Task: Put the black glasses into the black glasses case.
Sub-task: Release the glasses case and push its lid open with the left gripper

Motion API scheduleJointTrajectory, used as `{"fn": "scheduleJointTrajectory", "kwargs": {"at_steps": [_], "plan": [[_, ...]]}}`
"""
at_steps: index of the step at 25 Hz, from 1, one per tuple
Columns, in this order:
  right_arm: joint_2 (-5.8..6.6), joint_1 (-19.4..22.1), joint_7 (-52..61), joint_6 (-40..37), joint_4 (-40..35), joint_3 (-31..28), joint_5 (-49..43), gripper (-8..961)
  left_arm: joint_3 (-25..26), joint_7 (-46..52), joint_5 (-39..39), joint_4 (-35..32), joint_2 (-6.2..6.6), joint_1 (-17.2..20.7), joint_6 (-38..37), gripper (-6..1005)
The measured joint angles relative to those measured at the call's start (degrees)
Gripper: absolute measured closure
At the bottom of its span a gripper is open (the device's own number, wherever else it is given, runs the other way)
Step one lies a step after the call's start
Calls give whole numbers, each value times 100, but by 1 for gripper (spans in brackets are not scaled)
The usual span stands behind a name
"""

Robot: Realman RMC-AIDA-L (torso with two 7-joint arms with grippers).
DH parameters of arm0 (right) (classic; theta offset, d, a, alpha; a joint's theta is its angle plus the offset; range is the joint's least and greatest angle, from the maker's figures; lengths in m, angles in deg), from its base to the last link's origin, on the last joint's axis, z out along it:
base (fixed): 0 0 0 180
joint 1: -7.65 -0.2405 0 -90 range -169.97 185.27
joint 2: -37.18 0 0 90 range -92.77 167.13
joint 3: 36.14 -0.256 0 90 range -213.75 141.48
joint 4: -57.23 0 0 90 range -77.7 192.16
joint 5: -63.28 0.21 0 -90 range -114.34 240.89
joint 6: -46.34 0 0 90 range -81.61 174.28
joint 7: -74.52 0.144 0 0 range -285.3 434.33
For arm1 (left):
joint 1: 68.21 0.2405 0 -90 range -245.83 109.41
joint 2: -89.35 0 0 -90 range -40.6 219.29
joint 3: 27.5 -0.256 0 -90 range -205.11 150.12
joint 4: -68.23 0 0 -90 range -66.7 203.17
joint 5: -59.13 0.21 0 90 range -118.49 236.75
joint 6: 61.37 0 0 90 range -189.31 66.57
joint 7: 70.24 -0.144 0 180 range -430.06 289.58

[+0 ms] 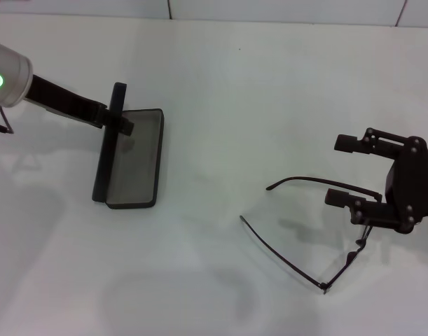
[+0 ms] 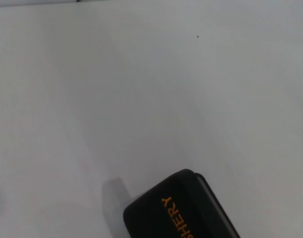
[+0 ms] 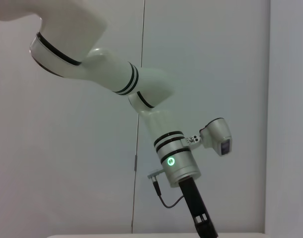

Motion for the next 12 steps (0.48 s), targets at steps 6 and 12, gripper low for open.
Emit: {"fn": "scheduleJointTrajectory", "kwargs": {"at_steps": [6,12], "plan": [[-4,1,-5,-23,-4,4,1,234,0,-20,57,-5,16,-46,27,417],[7,-3,-19,-79,-6,5,5,234,0,-79,122,-53,68,-104,30,530]]}}
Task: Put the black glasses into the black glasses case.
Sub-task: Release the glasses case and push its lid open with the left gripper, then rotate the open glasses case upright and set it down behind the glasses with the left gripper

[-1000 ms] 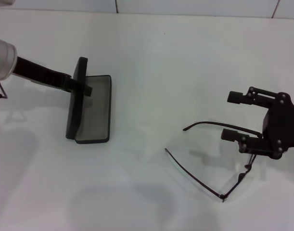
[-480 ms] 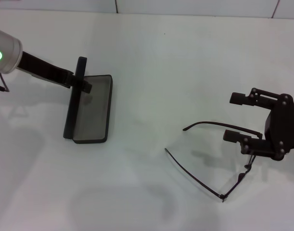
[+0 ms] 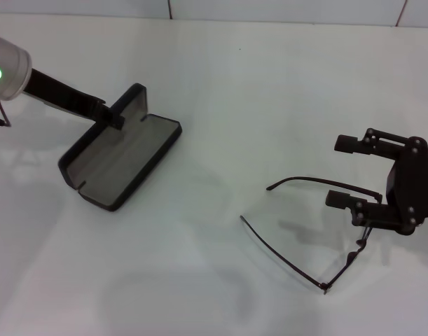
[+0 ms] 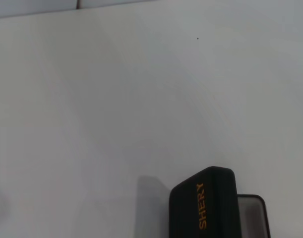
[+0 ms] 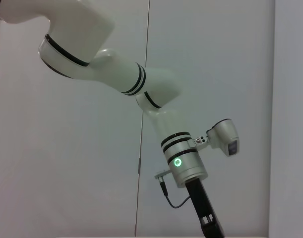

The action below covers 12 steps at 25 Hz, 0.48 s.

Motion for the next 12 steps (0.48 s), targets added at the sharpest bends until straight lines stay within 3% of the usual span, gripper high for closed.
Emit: {"fn": "scheduleJointTrajectory", "kwargs": {"at_steps": [4,12], "plan": [[3,6,-2,-24,-7,0,2,234,-2,-135,101,-11,-10,-49,8,662],[26,125,-233,-286,-9,59,-51,234,-9,-557,225,-21,-100,-229,190,790]]}}
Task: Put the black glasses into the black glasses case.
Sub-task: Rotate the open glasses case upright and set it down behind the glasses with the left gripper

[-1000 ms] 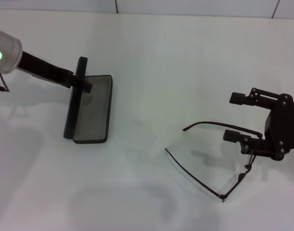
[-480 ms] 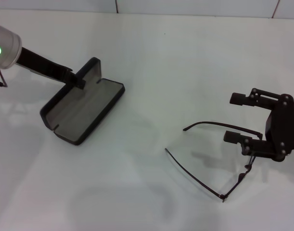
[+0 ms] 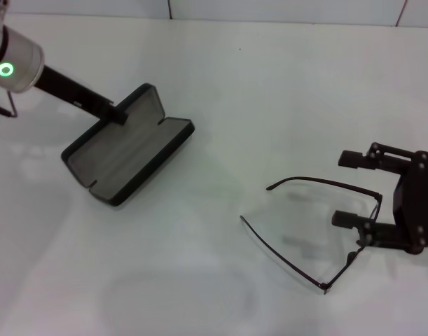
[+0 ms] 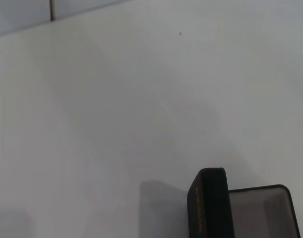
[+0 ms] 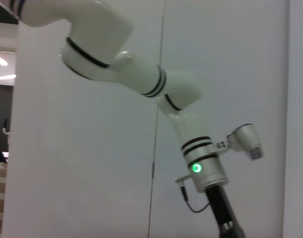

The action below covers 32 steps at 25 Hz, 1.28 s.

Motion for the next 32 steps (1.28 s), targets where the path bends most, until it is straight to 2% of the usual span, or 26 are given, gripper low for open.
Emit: {"fn": "scheduleJointTrajectory", "kwargs": {"at_steps": [5,11,16,19,23,29,30,32], "plan": [[8,128,-203,-126,2,5,-17,234,-1,-378,-57,-55,0,-270,5,786],[8,208,-439,-150,51,9,-145,234,3,-1056,-63,-360,-17,-788,275,780],[-17,280,-740,-152,245,72,-295,234,7,-2197,-41,-1230,-41,-1167,992,776],[-23,303,-758,-129,300,76,-303,234,8,-3001,-40,-1729,-61,-1235,1214,774],[-25,350,-759,-149,306,70,-305,235,8,-3489,-15,-2241,-64,-1273,1436,770],[-26,357,-760,-155,306,71,-305,235,8,-3643,50,-2356,-75,-1281,1607,765],[-26,357,-762,-155,305,61,-305,235,8,-3654,103,-2538,-82,-1257,2033,764],[-26,355,-763,-155,302,60,-306,235,9,-3655,145,-2592,-83,-1247,2128,762]]}}
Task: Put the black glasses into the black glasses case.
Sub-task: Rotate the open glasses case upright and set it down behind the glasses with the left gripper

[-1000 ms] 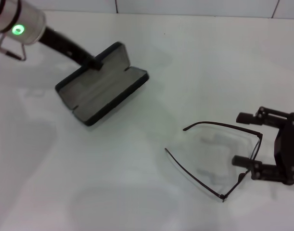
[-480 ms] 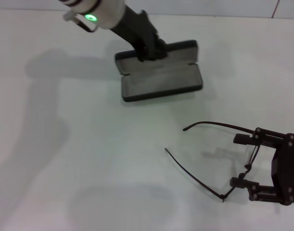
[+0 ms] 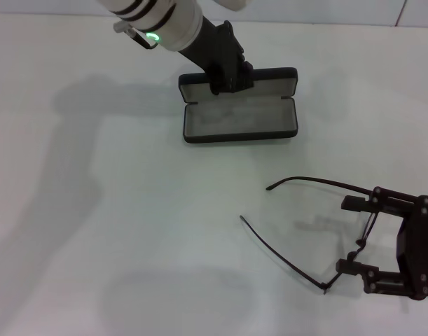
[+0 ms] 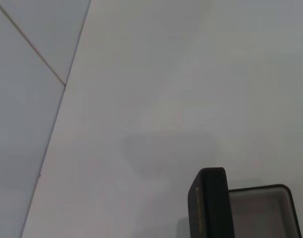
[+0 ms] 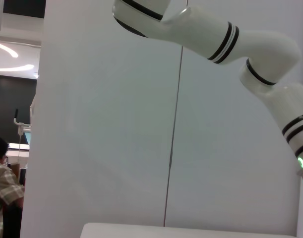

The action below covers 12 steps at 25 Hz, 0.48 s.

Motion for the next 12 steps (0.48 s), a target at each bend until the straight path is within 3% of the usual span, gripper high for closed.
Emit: {"fn": "scheduleJointTrajectory", "kwargs": {"at_steps": [6,12], "plan": [[21,-20,-1,29,-4,-26,-1,235,8,183,63,-124,-7,9,226,757],[26,-17,-4,50,-6,-32,-2,235,8,481,235,-126,10,-77,-138,752]]}}
